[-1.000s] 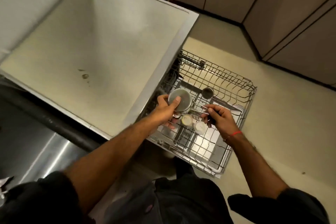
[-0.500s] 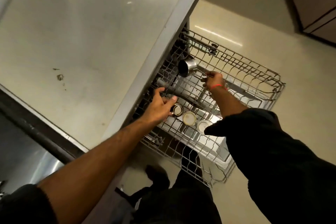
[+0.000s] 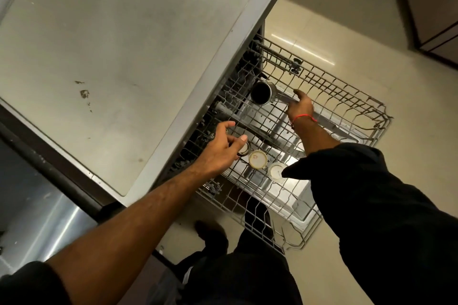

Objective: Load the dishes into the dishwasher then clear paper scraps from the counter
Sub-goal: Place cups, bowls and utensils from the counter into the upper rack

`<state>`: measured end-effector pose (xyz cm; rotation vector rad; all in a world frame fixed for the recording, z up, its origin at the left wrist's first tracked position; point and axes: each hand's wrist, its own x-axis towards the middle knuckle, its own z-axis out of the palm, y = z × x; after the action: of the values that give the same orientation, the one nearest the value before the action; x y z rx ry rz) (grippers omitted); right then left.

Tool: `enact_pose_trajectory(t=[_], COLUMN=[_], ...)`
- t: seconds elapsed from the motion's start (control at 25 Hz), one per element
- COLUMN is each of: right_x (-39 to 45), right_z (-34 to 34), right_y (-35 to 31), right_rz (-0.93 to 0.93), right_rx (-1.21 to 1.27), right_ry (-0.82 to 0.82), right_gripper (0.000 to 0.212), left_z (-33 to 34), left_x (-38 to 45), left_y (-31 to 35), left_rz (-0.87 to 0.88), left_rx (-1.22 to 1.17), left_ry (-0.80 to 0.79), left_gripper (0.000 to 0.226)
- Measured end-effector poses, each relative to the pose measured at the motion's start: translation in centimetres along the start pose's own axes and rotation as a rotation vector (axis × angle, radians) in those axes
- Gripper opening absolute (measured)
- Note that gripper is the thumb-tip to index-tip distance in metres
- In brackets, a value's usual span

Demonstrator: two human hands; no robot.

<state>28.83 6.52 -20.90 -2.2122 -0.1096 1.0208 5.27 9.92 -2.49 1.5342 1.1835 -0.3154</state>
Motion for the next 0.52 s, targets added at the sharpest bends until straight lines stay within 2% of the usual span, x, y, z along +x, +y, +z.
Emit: enact_pose_trajectory(t=[0.16, 0.28, 0.44, 0.52], right_x=[-2.0, -5.9, -14.4, -19.1], right_z=[-0.3, 0.0, 1.6, 2.9], right_y=[0.3, -0.6, -4.0, -6.3], right_rz=[-0.022, -0.081, -0.327, -0.468], right_rx=[0.101, 0.200, 0.355, 0.399], right_ry=[0.010, -0.054, -0.173, -0.234], right_gripper=[0.041, 0.031, 0.016, 0.017], left_z=[-0.9, -2.0, -4.1, -5.5], left_x=[-1.2, -2.5, -5.6, -7.8], left_y=[-0.7, -1.3, -2.4, -3.6], left_rz=[0.083, 0.190, 0.312, 0.357], left_rx=[0.035, 0.049, -0.040, -0.088], left_ry=[0.063, 0.190, 0.306, 0.386], left_gripper=[0.056, 0.052, 0.048, 0.046])
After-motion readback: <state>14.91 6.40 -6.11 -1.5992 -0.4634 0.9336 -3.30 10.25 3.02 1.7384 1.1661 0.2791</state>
